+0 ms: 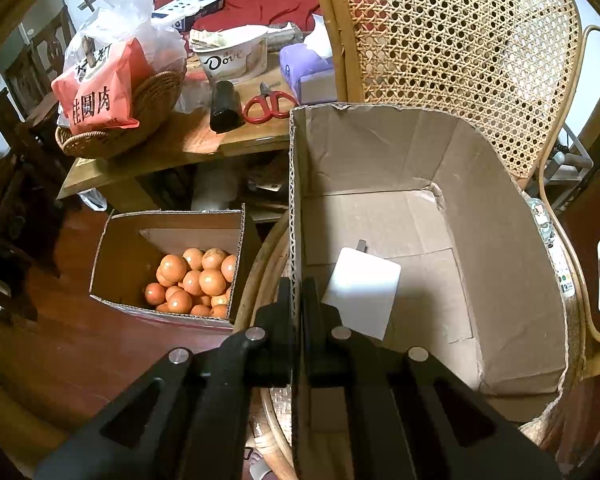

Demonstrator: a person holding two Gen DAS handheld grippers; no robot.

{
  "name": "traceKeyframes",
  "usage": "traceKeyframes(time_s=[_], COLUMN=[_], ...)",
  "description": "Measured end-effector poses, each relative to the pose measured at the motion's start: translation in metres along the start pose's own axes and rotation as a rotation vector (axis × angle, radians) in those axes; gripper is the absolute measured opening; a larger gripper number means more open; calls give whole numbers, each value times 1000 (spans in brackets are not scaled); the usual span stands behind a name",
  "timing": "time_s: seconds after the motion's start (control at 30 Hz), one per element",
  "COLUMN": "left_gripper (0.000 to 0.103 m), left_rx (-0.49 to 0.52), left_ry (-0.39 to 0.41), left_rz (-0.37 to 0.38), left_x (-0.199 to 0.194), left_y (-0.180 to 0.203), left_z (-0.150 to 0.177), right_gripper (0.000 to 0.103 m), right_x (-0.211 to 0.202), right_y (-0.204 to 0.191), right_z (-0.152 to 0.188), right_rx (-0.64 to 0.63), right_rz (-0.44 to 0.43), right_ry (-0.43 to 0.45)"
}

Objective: Organize rigid objects
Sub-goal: 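Carry the charger into the cardboard box and open the right tool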

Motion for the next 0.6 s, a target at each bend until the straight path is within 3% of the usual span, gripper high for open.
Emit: traceKeyframes(time_s=[0.27,0.6], left_gripper=[4,3], left_rx=[10,9], left_ry=[4,2], left_rz=[-9,-6], left_x=[0,0], left_y=[-1,0], left_z=[0,0], right_gripper=[24,24], right_x=[22,41], right_y=[-48,-77], right_z=[-2,13], right_rx=[-91,-217], right_rz=[-77,-79], right_ry=[-6,-64])
Point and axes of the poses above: each gripper's, at about its wrist camera, not at the fingertips, and x roughly the way its jaws point, y to its right, z to its underside, the point moved 8 cm from there along x, roughly the way its jaws point, and after that the axes turned 14 degrees about -z, right-handed, at the moved point
